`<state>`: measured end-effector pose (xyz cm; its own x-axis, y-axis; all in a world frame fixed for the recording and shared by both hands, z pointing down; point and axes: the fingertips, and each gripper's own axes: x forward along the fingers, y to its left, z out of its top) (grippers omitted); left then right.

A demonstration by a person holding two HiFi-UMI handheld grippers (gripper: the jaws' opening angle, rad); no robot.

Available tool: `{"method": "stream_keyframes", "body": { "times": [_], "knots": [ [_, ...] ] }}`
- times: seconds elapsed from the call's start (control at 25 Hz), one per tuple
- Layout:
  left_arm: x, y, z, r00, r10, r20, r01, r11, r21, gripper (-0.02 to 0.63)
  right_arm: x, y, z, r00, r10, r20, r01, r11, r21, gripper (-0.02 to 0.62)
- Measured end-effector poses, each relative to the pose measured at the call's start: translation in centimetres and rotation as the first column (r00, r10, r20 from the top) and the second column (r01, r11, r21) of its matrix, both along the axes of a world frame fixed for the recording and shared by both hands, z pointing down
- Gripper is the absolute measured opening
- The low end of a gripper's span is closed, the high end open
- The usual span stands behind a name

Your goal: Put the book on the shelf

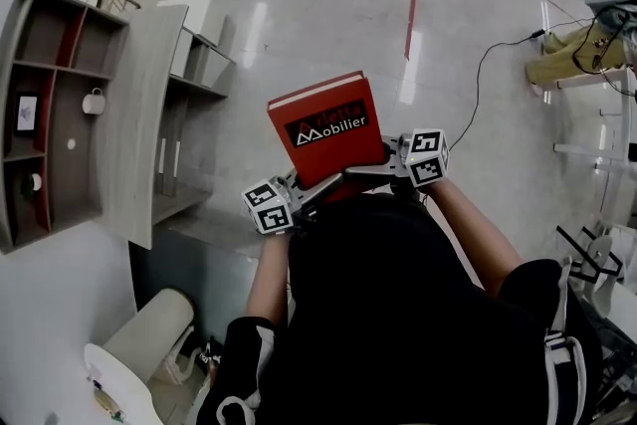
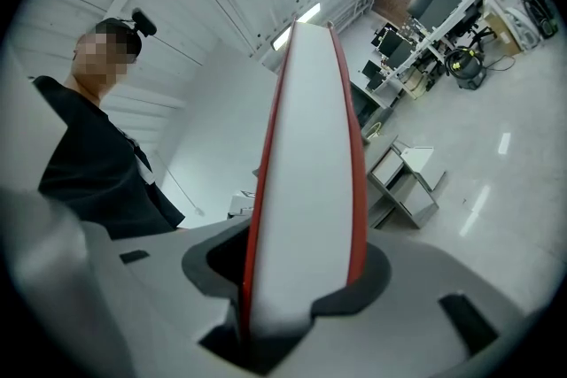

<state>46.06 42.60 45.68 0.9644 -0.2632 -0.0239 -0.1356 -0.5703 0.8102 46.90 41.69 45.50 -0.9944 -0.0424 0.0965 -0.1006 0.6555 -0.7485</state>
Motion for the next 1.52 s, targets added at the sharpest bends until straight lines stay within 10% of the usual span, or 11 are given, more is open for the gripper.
{"method": "stream_keyframes", "body": {
  "times": [0.8, 1.52],
  "knots": [
    [-12.5, -23.8, -0.2, 0.996, -0.065, -0.066, 0.064, 0.998, -0.013, 0.167, -12.4, -23.9, -0.4, 0.996, -0.039, -0.077, 0.037, 0.999, -0.032, 0.181],
    [-21.2, -33.1, 0.7, 0.988, -0.122, -0.096, 0.123, 0.992, -0.003, 0.167, -21.2, -33.1, 0.6, 0.988, -0.101, -0.118, 0.102, 0.995, 0.000, 0.183]
  ]
}}
